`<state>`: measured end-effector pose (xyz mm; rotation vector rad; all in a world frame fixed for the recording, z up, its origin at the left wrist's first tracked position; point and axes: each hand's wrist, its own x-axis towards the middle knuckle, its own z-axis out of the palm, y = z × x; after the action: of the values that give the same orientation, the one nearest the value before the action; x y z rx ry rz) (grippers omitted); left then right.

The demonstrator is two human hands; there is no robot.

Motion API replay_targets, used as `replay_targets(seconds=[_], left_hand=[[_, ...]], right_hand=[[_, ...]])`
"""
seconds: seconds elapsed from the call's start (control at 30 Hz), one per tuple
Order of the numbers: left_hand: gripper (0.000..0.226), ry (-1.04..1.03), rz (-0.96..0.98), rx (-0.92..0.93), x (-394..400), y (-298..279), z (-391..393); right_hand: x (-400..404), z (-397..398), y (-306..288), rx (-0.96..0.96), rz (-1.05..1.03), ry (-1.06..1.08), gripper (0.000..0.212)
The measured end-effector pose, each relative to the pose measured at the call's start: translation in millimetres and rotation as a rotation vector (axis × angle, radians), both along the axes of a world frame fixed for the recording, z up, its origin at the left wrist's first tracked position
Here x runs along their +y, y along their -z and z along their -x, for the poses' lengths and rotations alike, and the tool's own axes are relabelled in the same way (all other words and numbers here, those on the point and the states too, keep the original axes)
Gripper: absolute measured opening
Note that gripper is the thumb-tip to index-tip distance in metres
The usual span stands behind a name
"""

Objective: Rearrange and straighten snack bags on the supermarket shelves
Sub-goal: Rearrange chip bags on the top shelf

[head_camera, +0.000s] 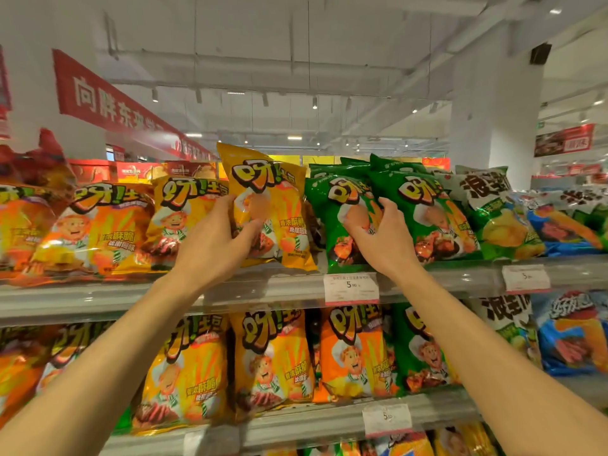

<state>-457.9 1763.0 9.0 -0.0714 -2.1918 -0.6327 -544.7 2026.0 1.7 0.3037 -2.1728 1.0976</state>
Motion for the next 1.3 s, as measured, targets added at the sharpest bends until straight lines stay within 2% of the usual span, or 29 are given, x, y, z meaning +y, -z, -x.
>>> replay_targets(seconds=[0.33, 0.57, 0.7, 0.93, 1.07, 1.2, 1.3], left_hand=[[0.071, -0.054, 0.031, 0.038, 7, 1, -12], [0.067, -0.081, -0.001, 0.069, 8, -3, -10], [0.064, -0.081, -0.05, 0.081, 6, -2, -3], [0.052, 0.011, -0.009, -0.138, 24, -1, 28], [0.064, -0.093, 0.222, -0.034, 26, 9, 29], [0.06, -0.226, 0.439, 0.176, 23, 16, 22], [0.065, -0.09, 0.42, 0.043, 26, 17, 26]], right_hand=[[3, 6, -2, 0.066, 0.223, -0.009, 0.067], [4, 10, -8, 0.022, 0.432, -0.071, 0.067], [4, 9, -8, 0.036, 0.452, -0.076, 0.067], [-7, 6, 3, 0.131, 0.309, -0.045, 0.05], [-9, 5, 12, 0.188, -0.008, 0.04, 0.058], [-2, 5, 18, 0.188, -0.266, 0.016, 0.066], [3, 8, 17, 0.136, -0.404, 0.02, 0.075]])
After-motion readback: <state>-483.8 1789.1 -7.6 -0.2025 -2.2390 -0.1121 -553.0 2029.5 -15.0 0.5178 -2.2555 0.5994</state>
